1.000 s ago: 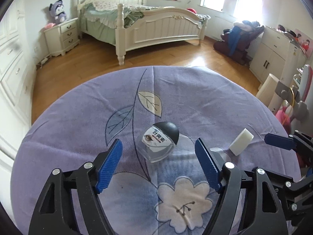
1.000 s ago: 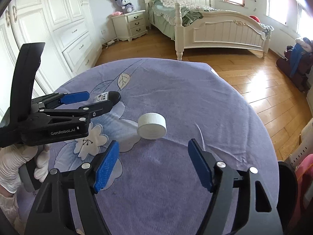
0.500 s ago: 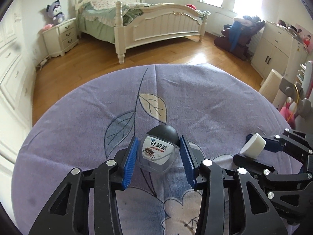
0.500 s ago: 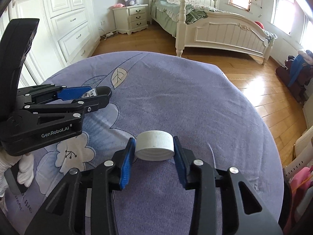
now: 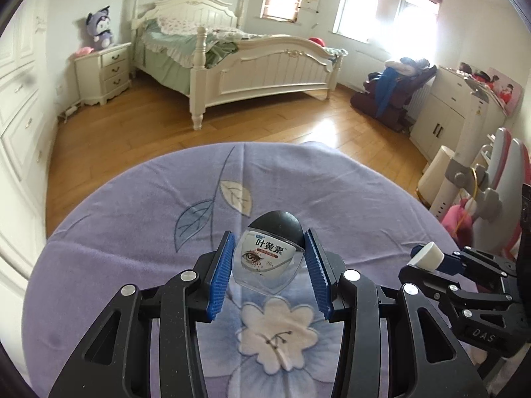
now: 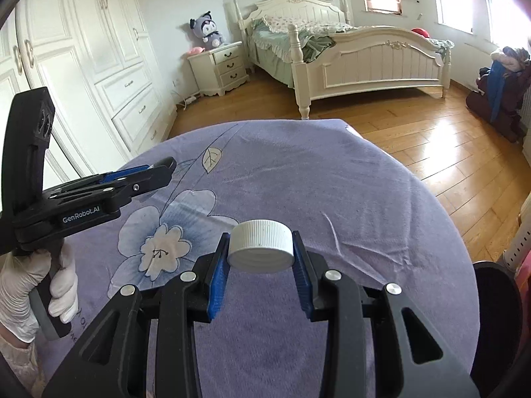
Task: Collect trash
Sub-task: 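Grasp the eye-drop bottle with the left tool while the right tool grasps the white cap, then carry the eye-drop bottle and white cap to the bin and open both tools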
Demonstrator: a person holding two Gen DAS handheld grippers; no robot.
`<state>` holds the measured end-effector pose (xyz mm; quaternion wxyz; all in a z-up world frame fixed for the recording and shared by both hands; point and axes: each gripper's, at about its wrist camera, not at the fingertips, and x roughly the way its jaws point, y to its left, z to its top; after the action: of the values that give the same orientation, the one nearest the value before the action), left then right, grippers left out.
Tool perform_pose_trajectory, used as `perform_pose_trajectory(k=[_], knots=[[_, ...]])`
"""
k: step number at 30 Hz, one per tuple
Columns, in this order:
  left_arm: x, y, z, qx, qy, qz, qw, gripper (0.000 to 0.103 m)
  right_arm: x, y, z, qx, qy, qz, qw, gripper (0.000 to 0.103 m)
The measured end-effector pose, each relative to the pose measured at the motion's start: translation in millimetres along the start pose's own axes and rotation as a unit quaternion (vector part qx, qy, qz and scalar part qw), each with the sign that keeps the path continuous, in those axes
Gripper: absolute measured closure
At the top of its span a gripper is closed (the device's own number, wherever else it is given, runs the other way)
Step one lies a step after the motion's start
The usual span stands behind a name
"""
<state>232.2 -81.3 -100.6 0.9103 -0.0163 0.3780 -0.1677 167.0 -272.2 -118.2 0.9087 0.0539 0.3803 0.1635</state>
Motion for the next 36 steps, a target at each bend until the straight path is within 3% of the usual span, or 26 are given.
perform_pose_trajectory(k=[7,17,26,36], knots=[[-28,-77,1,0.048,-0.017,-0.053,0.9973,0.060,-49,-39,-12,0.040,-0.047,-0.040,0.997,0.068],[-12,-189,-12,0.102,0.003,-0.134,0.9858,0.060,-98,-116,-55,0.099,-0.072,-0.124,0.985,0.068],[28,-284,-41,0.149,0.048,-0.194,0.9684,0.060,-113,-176,-92,0.133,-0.061,-0.193,0.970,0.068],[55,-327,-57,0.177,0.078,-0.204,0.9597,0.060,-105,-214,-132,0.157,-0.025,-0.217,0.963,0.068]])
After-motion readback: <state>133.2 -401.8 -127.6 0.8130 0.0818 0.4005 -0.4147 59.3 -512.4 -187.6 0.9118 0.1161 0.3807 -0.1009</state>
